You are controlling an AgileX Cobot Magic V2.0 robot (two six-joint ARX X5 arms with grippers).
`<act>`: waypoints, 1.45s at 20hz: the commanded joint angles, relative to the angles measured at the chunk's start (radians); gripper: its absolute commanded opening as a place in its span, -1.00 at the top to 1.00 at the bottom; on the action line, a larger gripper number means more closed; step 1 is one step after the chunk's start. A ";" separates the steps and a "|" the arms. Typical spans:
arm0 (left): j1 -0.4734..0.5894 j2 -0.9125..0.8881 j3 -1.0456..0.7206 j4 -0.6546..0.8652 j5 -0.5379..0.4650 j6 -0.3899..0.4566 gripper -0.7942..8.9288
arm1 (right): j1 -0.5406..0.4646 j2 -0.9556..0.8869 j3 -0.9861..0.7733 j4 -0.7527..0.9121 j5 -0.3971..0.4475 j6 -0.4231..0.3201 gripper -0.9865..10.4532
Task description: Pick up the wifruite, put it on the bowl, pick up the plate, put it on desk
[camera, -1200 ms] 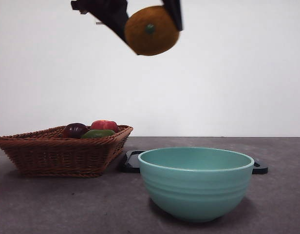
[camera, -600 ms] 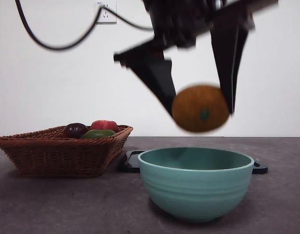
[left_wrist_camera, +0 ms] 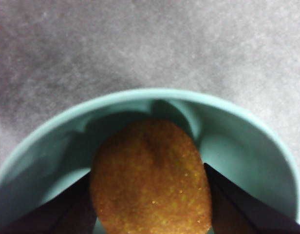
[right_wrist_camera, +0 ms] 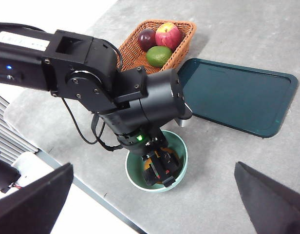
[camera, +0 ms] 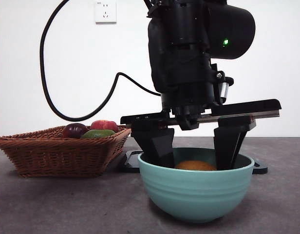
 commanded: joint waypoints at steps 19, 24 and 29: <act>-0.003 -0.313 0.045 -0.027 -0.007 0.095 -0.33 | 0.004 0.002 0.016 0.006 -0.003 -0.016 -0.24; -0.001 -0.550 0.045 -0.155 -0.007 0.233 -0.32 | 0.004 0.002 0.016 0.006 -0.001 -0.015 -0.24; -0.001 -0.751 0.040 -0.285 -0.007 0.332 -0.32 | 0.004 0.002 0.016 0.007 0.000 0.012 -0.24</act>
